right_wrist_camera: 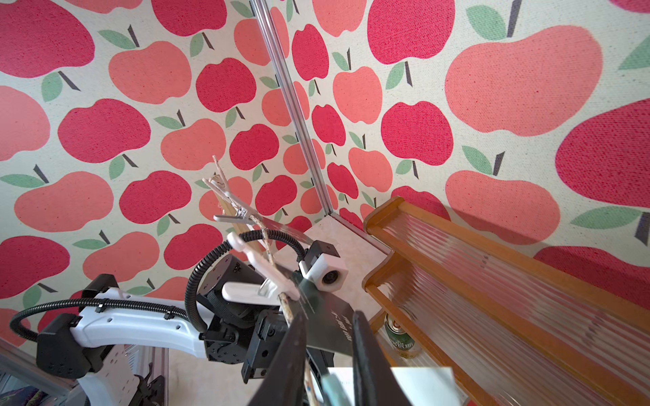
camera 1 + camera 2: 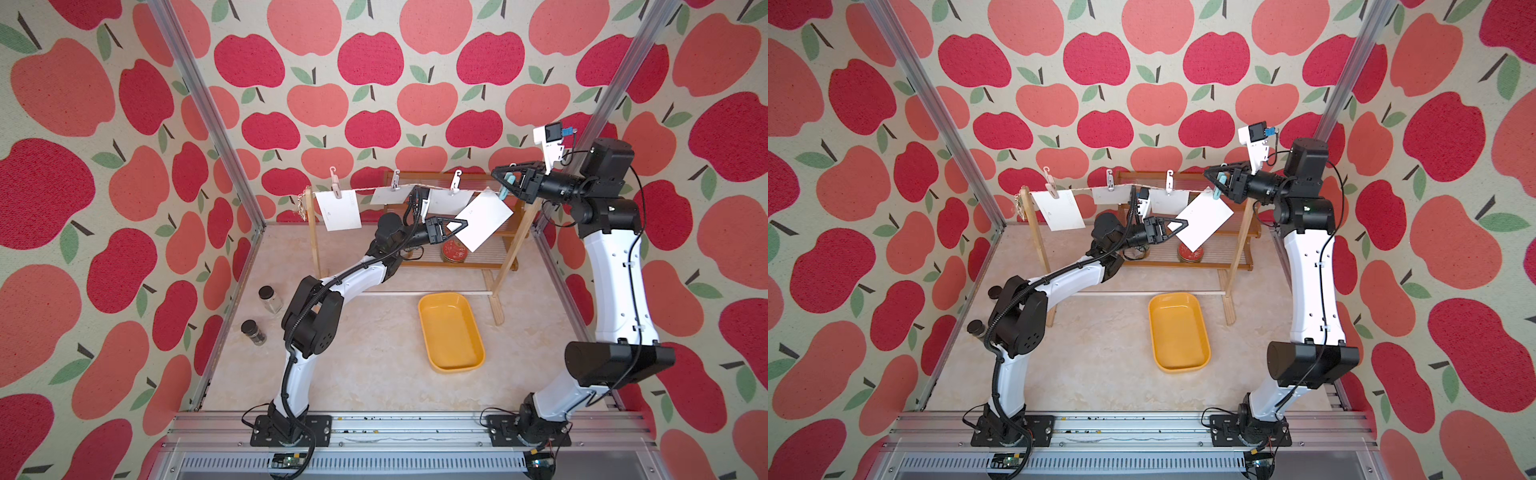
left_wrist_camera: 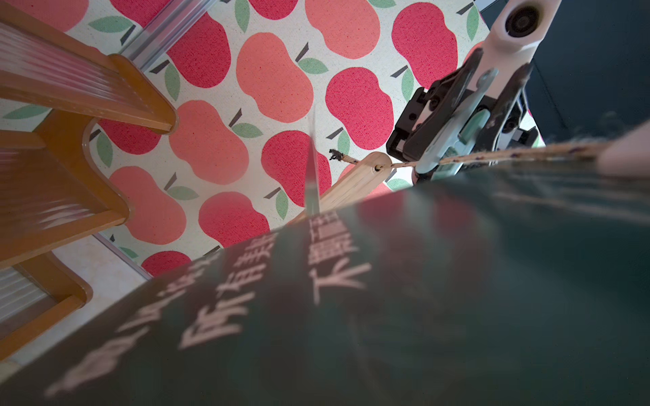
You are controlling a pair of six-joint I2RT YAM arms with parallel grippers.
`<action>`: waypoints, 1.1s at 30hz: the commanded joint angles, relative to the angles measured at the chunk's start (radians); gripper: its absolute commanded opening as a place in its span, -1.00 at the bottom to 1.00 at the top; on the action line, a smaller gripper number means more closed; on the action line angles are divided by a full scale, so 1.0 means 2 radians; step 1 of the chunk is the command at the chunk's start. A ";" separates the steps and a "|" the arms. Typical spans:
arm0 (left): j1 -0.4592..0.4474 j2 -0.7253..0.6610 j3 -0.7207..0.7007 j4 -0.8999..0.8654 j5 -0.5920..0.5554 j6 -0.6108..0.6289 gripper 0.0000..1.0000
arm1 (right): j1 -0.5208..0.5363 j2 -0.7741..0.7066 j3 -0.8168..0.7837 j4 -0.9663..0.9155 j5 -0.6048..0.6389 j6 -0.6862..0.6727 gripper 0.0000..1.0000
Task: Remove the postcards from the strings
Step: Remove the clamp from the clothesline, then place the postcard at the center of the board.
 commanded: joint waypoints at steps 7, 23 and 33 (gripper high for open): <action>-0.004 -0.028 -0.036 -0.019 -0.002 0.036 -1.00 | 0.005 -0.026 0.001 0.035 0.060 0.025 -0.59; -0.010 -0.075 -0.133 -0.061 -0.009 0.081 -1.00 | 0.005 -0.066 -0.023 0.040 0.081 0.030 -0.57; -0.011 -0.126 -0.205 -0.125 -0.023 0.140 -1.00 | 0.006 -0.109 -0.066 0.059 0.087 0.039 -0.57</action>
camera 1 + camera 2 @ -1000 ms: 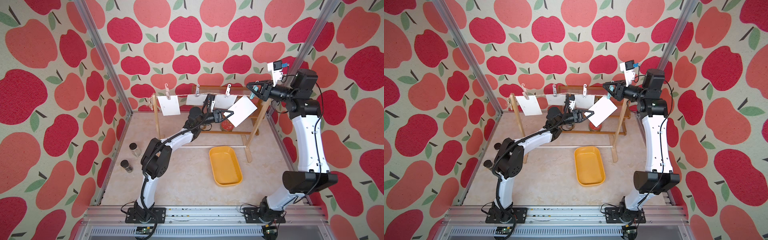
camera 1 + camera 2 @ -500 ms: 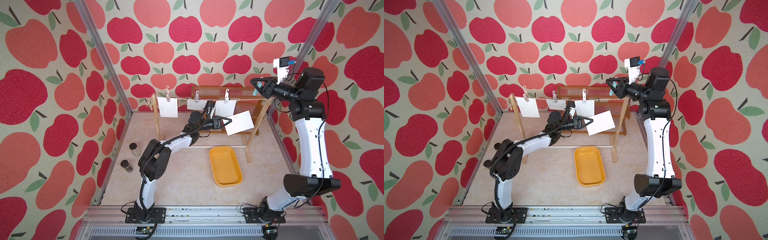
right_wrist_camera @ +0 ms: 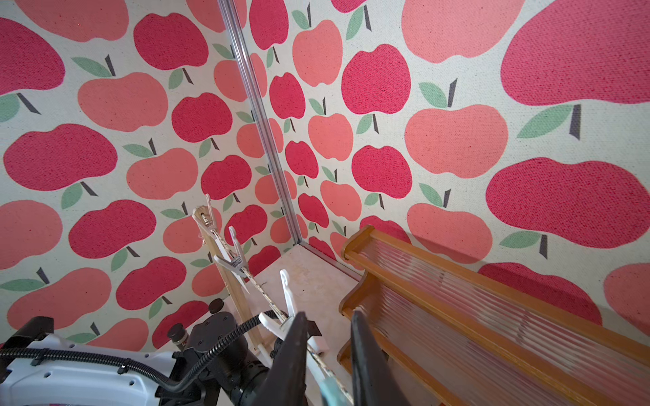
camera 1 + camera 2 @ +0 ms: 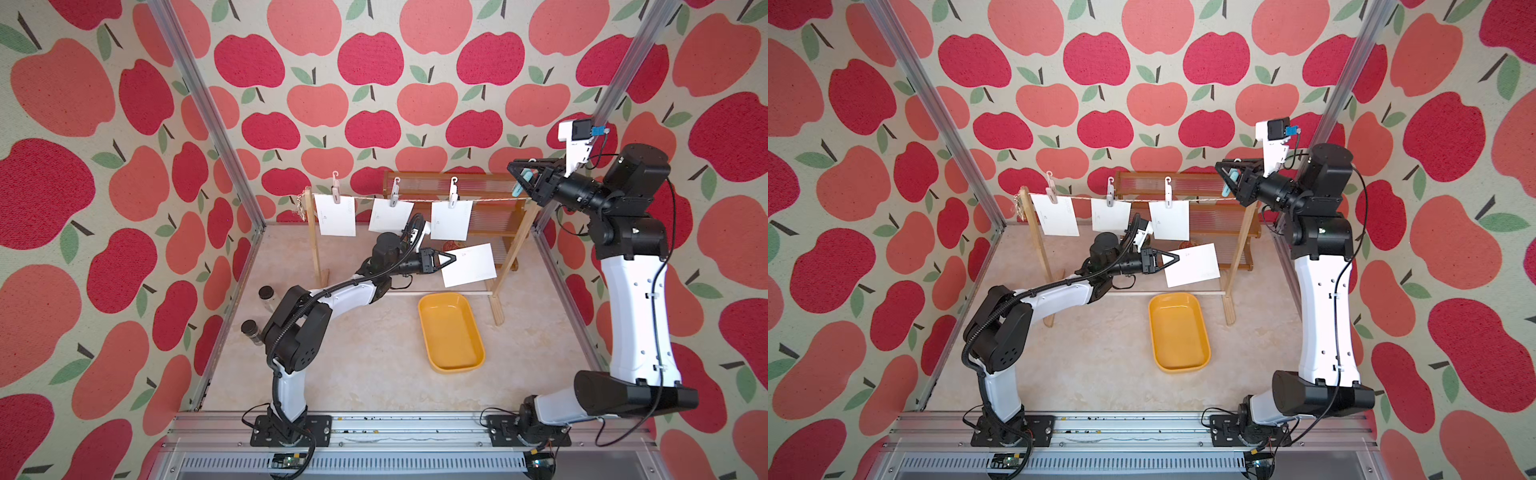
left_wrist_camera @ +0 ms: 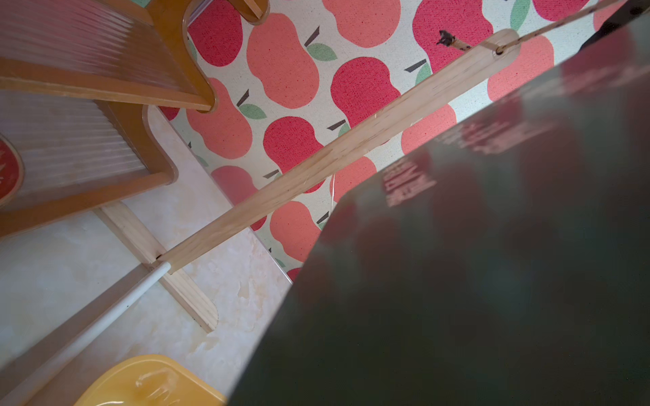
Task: Remove the postcards from the strings
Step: Place the postcard at the center of the board.
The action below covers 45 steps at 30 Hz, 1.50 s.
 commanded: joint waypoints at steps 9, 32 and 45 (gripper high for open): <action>0.001 -0.085 -0.107 -0.081 -0.039 0.076 -1.00 | 0.022 -0.056 -0.057 0.015 0.004 0.009 -0.57; 0.059 -0.295 -0.313 -0.240 -0.102 0.131 -1.00 | 0.162 -0.244 -0.357 -0.018 0.099 -0.029 -0.56; 0.099 -0.406 -0.405 -0.325 -0.174 0.106 -1.00 | 0.213 -0.269 -0.494 0.026 0.155 0.005 -0.55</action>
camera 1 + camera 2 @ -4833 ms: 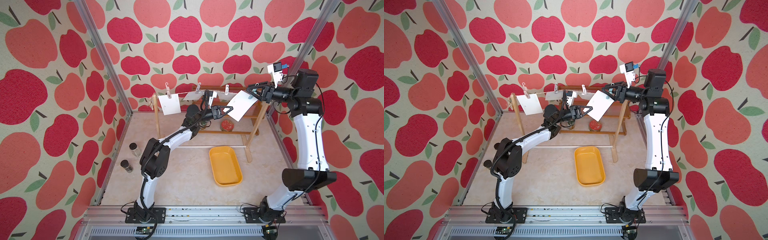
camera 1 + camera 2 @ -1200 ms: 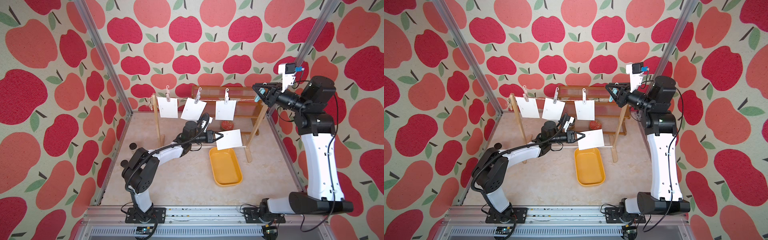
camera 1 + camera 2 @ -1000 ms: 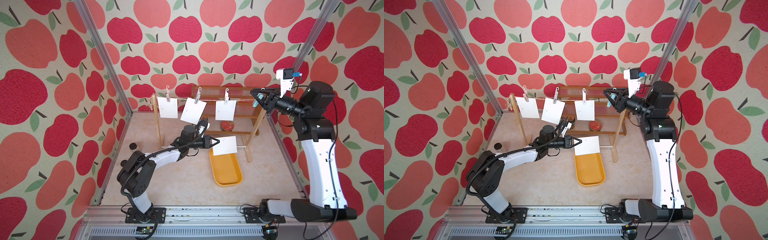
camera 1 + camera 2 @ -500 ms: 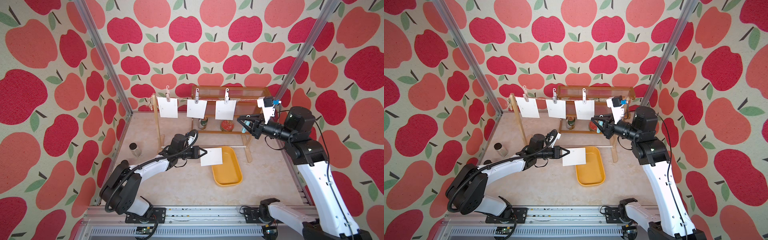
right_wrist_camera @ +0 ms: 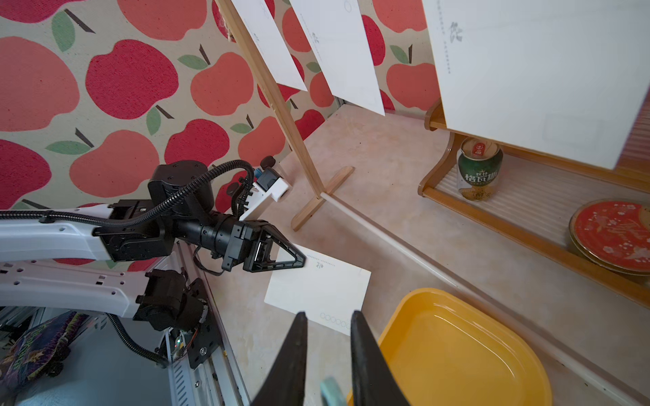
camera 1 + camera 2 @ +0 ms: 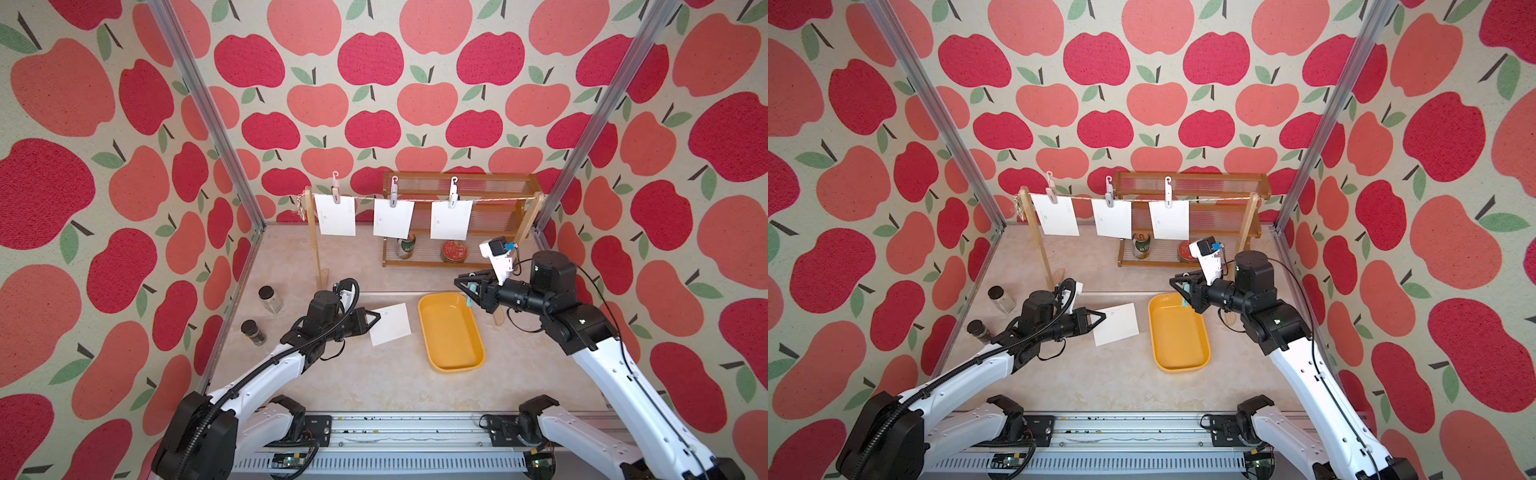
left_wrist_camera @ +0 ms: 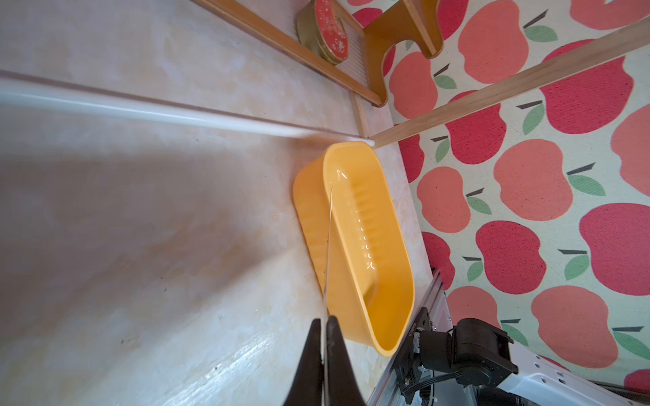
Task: Remove the postcards from the strings
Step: Place the postcard at the center of the board.
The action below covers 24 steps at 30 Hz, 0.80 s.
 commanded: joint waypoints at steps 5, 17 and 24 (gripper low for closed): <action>0.009 0.032 0.003 -0.072 -0.045 -0.006 -0.76 | 0.021 0.008 -0.060 0.043 0.046 0.014 -0.55; 0.007 0.006 0.046 -0.243 -0.154 -0.008 0.29 | 0.049 0.083 -0.173 0.161 0.087 0.043 -0.55; 0.000 -0.046 0.067 -0.249 -0.169 -0.006 0.38 | 0.051 0.137 -0.222 0.219 0.122 0.059 -0.49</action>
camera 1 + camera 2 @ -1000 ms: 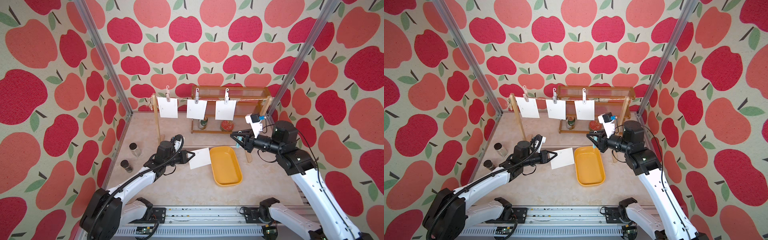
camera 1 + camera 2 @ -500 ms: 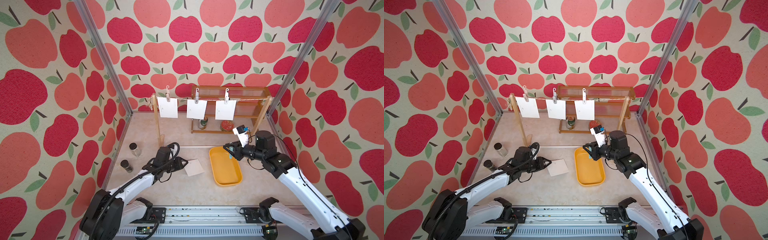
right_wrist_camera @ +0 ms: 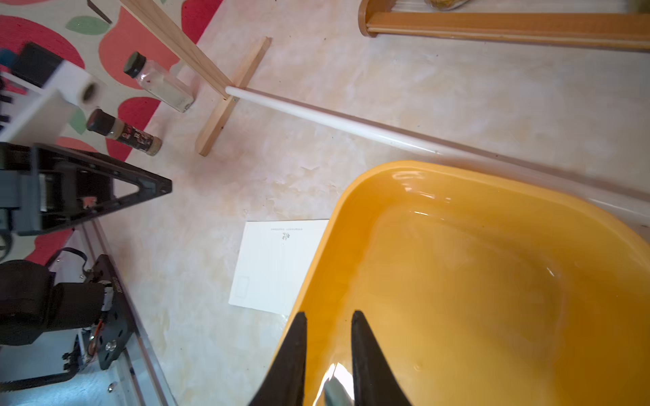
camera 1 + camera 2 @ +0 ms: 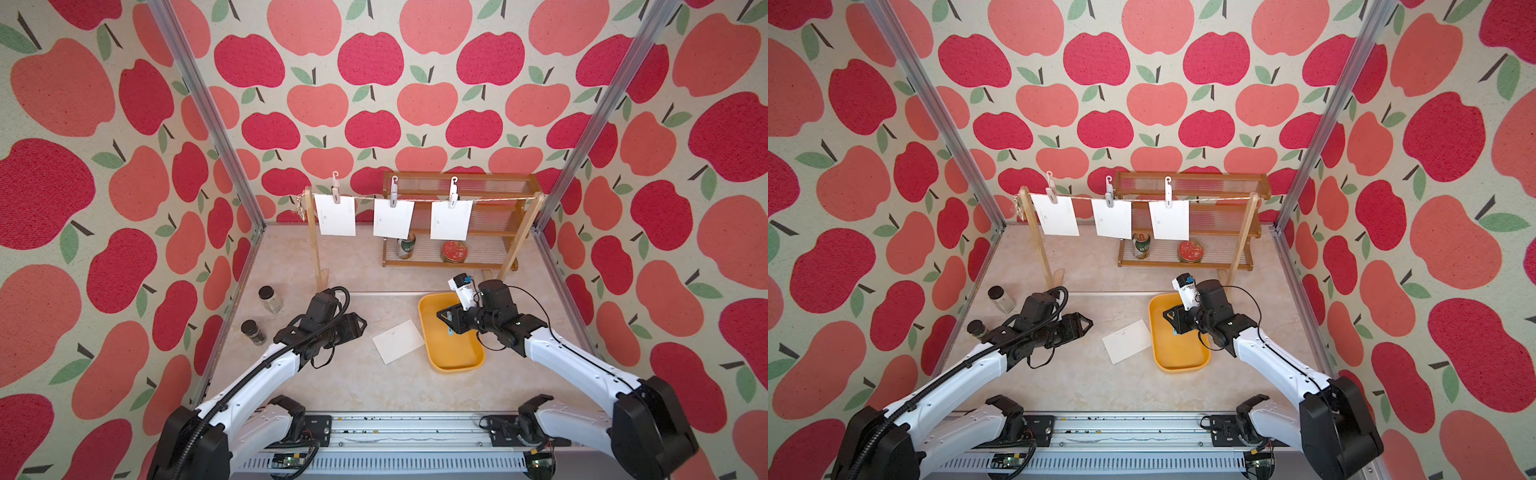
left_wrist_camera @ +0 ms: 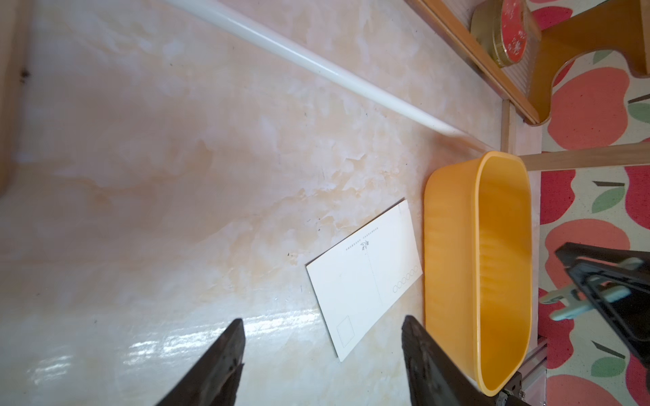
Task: Remove the postcards from the strings
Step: Place the postcard at the center of the board, then place the clamp in the storage box, then pinch the postcard on the clothesline.
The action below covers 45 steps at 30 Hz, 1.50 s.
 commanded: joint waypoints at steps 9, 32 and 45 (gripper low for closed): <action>-0.052 0.048 0.094 0.025 -0.010 0.037 0.39 | 0.021 0.059 -0.021 0.065 0.071 0.012 -0.29; -0.099 0.133 0.187 0.161 0.033 0.092 0.51 | 0.023 -0.102 0.077 -0.114 0.106 -0.026 0.48; -0.101 0.243 0.284 0.268 0.080 0.078 0.75 | 0.024 -0.160 0.226 -0.226 0.081 -0.036 0.94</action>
